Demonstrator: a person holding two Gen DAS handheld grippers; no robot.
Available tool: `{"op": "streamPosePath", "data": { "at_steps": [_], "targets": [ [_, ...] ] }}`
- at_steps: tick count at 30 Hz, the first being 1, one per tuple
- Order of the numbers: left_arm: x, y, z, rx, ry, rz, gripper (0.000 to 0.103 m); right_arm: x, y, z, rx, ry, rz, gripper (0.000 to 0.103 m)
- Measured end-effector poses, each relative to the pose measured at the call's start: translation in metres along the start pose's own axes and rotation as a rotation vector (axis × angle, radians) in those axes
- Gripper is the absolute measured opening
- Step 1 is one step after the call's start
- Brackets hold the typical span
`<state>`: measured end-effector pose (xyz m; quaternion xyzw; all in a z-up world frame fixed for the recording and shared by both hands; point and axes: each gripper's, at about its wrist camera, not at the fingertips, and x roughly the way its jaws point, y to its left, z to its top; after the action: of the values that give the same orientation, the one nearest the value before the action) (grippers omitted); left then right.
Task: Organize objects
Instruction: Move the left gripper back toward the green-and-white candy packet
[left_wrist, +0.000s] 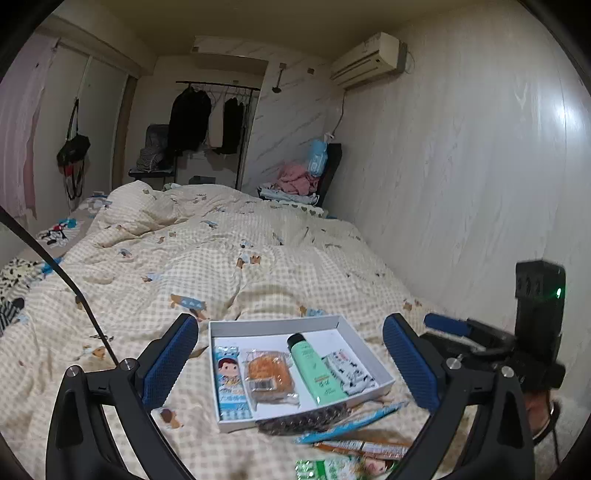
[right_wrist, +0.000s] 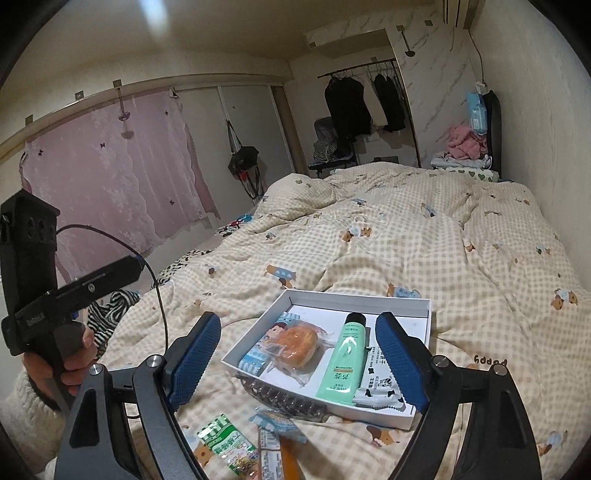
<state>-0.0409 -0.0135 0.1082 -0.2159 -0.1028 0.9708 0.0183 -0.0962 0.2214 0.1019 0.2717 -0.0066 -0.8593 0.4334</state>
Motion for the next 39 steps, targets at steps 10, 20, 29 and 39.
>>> {"op": "streamPosePath", "data": {
  "at_steps": [10,20,29,39],
  "targets": [
    [-0.030,-0.028,-0.007,0.153,0.034,-0.061,0.101,-0.041,0.022,-0.003,-0.013,-0.041,0.070,0.087],
    [-0.025,-0.021,-0.047,0.040,0.136,-0.115,0.102,-0.064,0.025,-0.035,0.019,-0.051,0.085,0.101],
    [0.000,0.003,-0.063,-0.063,0.202,-0.039,0.102,-0.039,0.012,-0.071,0.092,0.070,0.078,0.101],
    [-0.010,0.008,-0.058,-0.056,0.133,-0.004,0.102,-0.034,0.016,-0.084,0.083,0.078,0.050,0.101]
  ]
}}
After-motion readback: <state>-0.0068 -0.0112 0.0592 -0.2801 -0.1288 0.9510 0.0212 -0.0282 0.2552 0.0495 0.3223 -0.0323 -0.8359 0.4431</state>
